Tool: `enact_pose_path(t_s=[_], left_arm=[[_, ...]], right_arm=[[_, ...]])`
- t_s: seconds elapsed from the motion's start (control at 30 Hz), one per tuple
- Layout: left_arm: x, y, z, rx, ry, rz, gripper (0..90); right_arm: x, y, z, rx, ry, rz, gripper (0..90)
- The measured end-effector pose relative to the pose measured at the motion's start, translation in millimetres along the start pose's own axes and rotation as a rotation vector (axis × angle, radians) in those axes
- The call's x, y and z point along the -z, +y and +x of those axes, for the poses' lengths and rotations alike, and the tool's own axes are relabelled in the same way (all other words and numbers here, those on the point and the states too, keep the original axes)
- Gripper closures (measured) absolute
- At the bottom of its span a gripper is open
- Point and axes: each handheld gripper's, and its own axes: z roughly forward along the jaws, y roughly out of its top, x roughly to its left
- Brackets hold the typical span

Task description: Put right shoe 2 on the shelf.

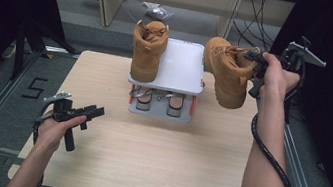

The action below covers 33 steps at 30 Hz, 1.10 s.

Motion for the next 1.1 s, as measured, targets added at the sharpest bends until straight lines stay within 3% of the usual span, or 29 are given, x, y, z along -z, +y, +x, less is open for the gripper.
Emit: enact_pose_path(t_s=[0.03,0.1,0.2,0.23,0.27,0.37,0.47,0.57,0.6,0.63,0.67,0.8,0.83,0.9,1.1], left_arm=[[0.0,-0.1,-0.1,0.000,-0.001,-0.001,48.2],[0.2,0.0,-0.1,0.000,-0.002,0.000,48.2],[0.7,0.2,0.4,0.000,-0.001,0.000,48.2],[0.8,0.3,0.8,-0.004,0.001,0.001,48.2],[0.9,0.4,1.0,-0.003,0.001,0.001,48.2],[1.8,0.6,1.9,-0.009,0.001,0.003,48.2],[2.1,0.9,1.9,-0.007,0.001,0.002,48.2],[2.0,0.7,2.0,-0.006,0.001,0.002,48.2],[2.0,0.7,2.1,-0.006,0.002,0.002,48.2],[2.0,0.6,2.2,-0.006,0.001,0.003,48.2],[2.1,0.6,2.3,-0.004,0.000,0.003,48.2],[2.1,0.7,2.2,-0.003,-0.002,0.002,48.2],[2.1,0.6,2.2,-0.005,-0.001,0.003,48.2],[2.0,0.5,2.0,-0.005,-0.001,0.003,48.2],[2.1,0.5,2.2,-0.005,0.000,0.004,48.2]], right_arm=[[-0.9,-0.1,0.5,0.015,0.001,-0.006,83.1],[-1.8,-0.8,3.4,-0.004,0.013,0.004,83.1],[-4.7,-0.8,3.9,0.022,0.008,-0.005,83.1],[-4.7,-1.4,5.9,-0.001,0.016,0.009,83.1],[-5.4,-1.2,5.4,0.019,0.017,0.002,83.1],[-7.5,-2.1,9.3,-0.012,0.018,0.009,83.1],[-9.7,-2.4,11.4,-0.011,0.020,0.010,83.1],[-12.2,-3.0,12.1,0.014,0.020,0.006,83.1],[-12.6,-3.3,13.3,0.001,0.019,0.015,83.1],[-13.6,-3.3,12.4,0.023,0.016,0.007,83.1],[-14.2,-3.8,13.8,0.003,0.020,0.012,83.1],[-17.2,-5.0,14.2,0.025,0.020,0.008,83.0],[-17.3,-5.5,16.0,0.001,0.020,0.021,83.0],[-19.4,-5.6,16.1,0.020,0.023,0.011,83.1],[-22.6,-6.5,22.4,0.001,0.034,0.020,83.0]])
